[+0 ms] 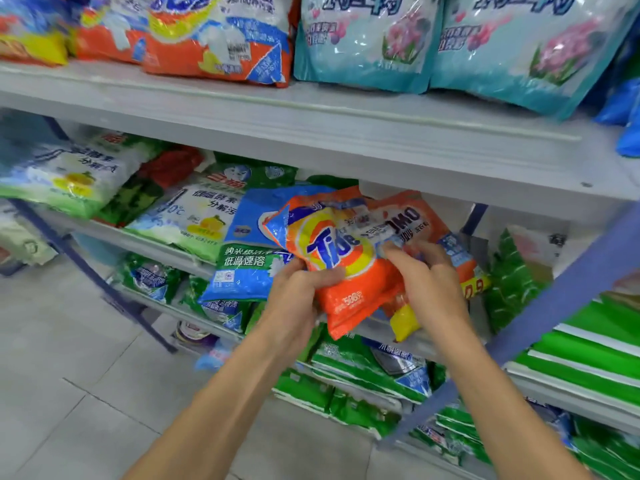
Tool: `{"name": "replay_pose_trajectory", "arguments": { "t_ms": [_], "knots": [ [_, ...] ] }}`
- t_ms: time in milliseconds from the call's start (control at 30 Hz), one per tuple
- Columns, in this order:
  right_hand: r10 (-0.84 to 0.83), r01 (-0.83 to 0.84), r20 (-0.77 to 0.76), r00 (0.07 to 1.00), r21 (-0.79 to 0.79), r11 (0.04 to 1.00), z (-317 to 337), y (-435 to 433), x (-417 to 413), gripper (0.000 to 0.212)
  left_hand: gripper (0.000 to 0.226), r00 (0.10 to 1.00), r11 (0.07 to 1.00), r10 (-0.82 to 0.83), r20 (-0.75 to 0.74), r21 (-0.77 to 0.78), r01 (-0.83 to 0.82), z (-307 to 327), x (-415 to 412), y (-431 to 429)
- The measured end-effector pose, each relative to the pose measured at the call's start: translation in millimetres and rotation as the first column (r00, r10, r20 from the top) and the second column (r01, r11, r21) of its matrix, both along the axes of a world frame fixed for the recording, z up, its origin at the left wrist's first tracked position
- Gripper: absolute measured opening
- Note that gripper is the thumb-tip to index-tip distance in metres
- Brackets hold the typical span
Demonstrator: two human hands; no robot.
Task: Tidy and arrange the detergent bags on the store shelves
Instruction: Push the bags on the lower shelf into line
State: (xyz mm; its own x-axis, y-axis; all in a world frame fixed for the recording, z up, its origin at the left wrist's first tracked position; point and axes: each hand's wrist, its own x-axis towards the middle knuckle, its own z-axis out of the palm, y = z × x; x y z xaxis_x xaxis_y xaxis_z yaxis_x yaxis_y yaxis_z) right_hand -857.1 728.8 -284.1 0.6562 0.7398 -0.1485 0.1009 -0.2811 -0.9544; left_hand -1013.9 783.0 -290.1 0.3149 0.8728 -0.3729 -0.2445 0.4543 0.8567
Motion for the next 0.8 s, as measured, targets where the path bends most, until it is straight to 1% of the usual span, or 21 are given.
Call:
{"name": "replay_pose_trajectory", "arguments": {
  "t_ms": [67,100,133,167,200,233,300,333,400,467,500,633,733,800],
  "knots": [
    [0.032,-0.031,-0.161,0.986,0.010,0.999,5,-1,-8,0.049,0.050,1.000,1.000,-0.023,0.017,-0.002,0.023,3,-30,-4],
    [0.077,-0.082,-0.200,0.977,-0.014,0.997,8,-2,-12,0.053,0.057,0.999,1.000,-0.030,0.026,-0.006,0.031,6,-46,-7],
    [0.133,-0.147,-0.230,0.964,-0.047,0.988,12,-3,-18,0.053,0.060,0.999,0.999,-0.031,0.035,-0.010,0.031,9,-62,-10],
    [0.193,-0.218,-0.253,0.948,-0.077,0.973,15,-6,-25,0.043,0.059,0.999,0.999,-0.032,0.037,-0.012,0.032,14,-79,-11],
    [0.253,-0.287,-0.286,0.924,-0.086,0.954,19,-10,-34,0.030,0.058,0.999,0.999,-0.039,0.036,-0.008,0.039,19,-97,-13],
    [0.313,-0.351,-0.333,0.889,-0.058,0.935,21,-13,-45,0.021,0.058,0.998,0.999,-0.047,0.033,-0.002,0.047,26,-113,-16],
    [0.385,-0.418,-0.443,0.810,0.025,0.908,22,-18,-67,0.006,0.056,0.999,0.999,-0.041,0.023,0.015,0.040,39,-144,-18],
    [0.418,-0.440,-0.469,0.778,0.068,0.895,25,-20,-80,0.009,0.053,1.000,0.999,-0.025,0.018,0.030,0.024,44,-159,-19],
    [0.472,-0.463,-0.495,0.730,0.151,0.874,33,-22,-109,0.029,0.050,1.000,0.997,-0.010,-0.008,0.072,0.011,60,-185,-21],
    [0.472,-0.429,-0.540,0.697,0.213,0.878,44,-20,-133,0.050,0.048,0.998,0.994,-0.002,-0.055,0.111,0.008,78,-208,-21],
    [0.480,-0.419,-0.545,0.687,0.243,0.875,51,-19,-144,0.054,0.046,0.997,0.993,0.010,-0.075,0.122,-0.001,86,-218,-20],
    [0.527,-0.417,-0.505,0.684,0.322,0.850,88,-14,-186,0.055,0.032,0.988,0.980,0.047,-0.150,0.201,-0.016,128,-256,-21],
    [0.548,-0.389,-0.491,0.677,0.393,0.833,121,-9,-211,0.053,0.023,0.972,0.944,0.110,-0.207,0.328,-0.037,158,-279,-25],
    [0.572,-0.395,-0.464,0.677,0.426,0.814,142,-6,-225,0.049,0.021,0.967,0.919,0.159,-0.200,0.389,-0.071,176,-291,-27]
  ]
}}
